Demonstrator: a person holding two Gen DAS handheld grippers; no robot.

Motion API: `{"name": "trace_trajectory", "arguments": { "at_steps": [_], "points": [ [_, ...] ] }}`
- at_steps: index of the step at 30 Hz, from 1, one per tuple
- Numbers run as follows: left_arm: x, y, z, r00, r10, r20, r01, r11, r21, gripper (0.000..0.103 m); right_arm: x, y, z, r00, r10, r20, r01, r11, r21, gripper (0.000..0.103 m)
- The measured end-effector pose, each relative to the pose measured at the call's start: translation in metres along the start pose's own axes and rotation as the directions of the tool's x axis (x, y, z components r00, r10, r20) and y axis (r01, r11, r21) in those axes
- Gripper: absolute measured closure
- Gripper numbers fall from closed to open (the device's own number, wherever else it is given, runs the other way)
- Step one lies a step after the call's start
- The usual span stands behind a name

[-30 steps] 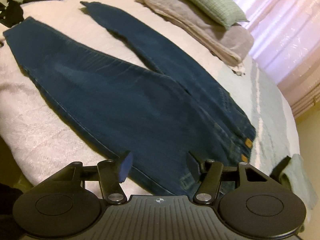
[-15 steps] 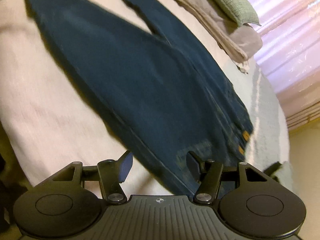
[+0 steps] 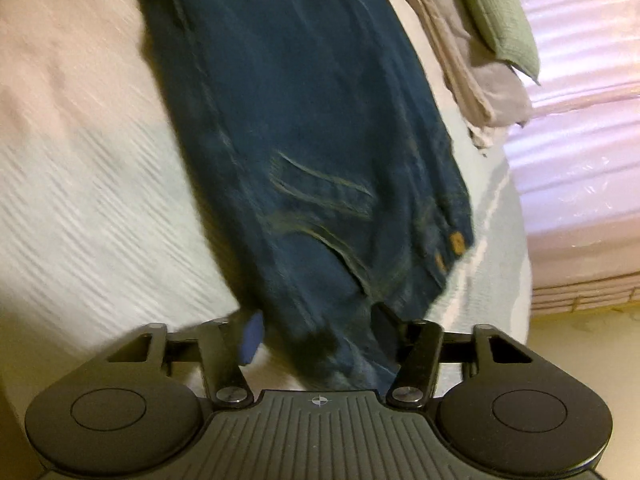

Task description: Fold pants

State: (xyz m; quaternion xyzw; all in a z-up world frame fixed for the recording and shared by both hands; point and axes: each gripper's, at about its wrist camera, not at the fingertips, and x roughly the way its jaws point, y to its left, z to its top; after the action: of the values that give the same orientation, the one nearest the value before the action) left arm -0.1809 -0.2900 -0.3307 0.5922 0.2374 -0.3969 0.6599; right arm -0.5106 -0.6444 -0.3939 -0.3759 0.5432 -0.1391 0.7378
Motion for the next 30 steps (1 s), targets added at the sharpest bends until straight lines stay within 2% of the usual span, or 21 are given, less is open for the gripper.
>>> {"name": "trace_trajectory", "arguments": {
  "at_steps": [4,5,8,13,17,20,25,30],
  "points": [
    [0.0,0.001,0.008,0.999,0.009,-0.045,-0.011,0.999,-0.042,0.101,0.013,-0.008,-0.015,1.0,0.031,-0.005,-0.031,0.997,-0.068,0.078],
    [-0.002,0.002,0.01,0.999,0.012,-0.053,-0.014,0.999,-0.05,0.101,0.011,-0.009,-0.016,0.999,0.044,0.005,-0.044,0.996,-0.084,0.089],
    [-0.01,0.008,0.019,0.997,0.016,-0.071,-0.021,0.998,-0.06,0.101,0.0,-0.03,-0.012,0.999,0.049,0.022,-0.048,0.998,-0.048,0.096],
    [-0.041,0.044,0.043,0.996,0.034,-0.078,-0.041,0.995,-0.096,0.101,-0.032,-0.1,0.007,0.998,0.034,0.059,-0.037,0.998,0.041,0.099],
    [-0.064,0.104,0.075,0.997,0.04,-0.067,-0.051,0.985,-0.166,0.101,-0.05,-0.166,0.031,0.996,0.021,0.09,-0.027,0.998,0.063,0.099],
    [-0.071,0.153,0.102,0.998,0.041,-0.043,-0.049,0.979,-0.199,0.101,-0.043,-0.216,0.056,0.995,0.009,0.097,-0.015,0.998,0.064,0.1],
    [-0.043,0.223,0.144,0.999,-0.008,-0.041,0.0,0.981,-0.196,0.101,-0.008,-0.272,0.105,0.998,0.034,0.054,-0.036,0.998,0.044,0.1],
    [0.019,0.268,0.171,0.99,-0.128,-0.053,0.117,0.976,-0.183,0.101,0.042,-0.306,0.145,0.998,0.066,-0.007,-0.066,0.997,0.05,0.1]
  ]
}}
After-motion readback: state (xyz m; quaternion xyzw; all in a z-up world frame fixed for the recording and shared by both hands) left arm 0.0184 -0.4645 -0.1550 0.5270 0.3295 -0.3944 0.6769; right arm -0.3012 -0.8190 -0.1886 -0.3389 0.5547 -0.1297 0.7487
